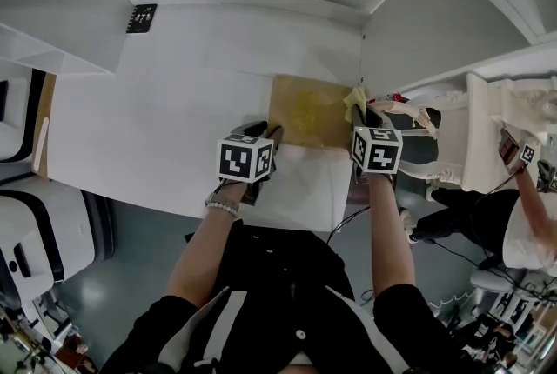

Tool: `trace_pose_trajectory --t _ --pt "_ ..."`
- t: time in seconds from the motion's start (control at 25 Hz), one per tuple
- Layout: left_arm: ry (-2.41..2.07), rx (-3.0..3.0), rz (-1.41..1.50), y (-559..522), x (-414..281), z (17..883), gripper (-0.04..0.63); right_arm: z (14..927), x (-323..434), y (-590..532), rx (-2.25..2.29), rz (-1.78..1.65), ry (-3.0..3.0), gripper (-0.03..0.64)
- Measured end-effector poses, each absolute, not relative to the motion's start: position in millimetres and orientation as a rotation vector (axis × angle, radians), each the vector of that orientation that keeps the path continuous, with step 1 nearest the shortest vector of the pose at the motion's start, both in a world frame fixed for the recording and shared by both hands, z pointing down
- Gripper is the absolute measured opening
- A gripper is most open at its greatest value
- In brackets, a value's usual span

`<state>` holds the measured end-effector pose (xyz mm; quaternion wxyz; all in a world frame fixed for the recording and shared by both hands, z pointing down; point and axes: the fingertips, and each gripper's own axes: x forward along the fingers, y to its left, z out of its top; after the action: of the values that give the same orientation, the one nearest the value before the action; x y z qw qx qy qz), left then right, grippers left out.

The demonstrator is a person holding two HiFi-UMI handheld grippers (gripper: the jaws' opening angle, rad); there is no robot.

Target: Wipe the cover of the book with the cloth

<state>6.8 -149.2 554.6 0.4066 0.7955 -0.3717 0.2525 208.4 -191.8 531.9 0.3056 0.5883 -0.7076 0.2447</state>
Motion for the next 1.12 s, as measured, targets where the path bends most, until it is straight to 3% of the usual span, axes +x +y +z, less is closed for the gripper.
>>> trace_pose_trajectory --t 1.12 --pt "-0.945 2.019 0.645 -149.1 7.8 553.8 0.144 518.3 7.4 -200.2 1.075 0.560 -2.212 0.037"
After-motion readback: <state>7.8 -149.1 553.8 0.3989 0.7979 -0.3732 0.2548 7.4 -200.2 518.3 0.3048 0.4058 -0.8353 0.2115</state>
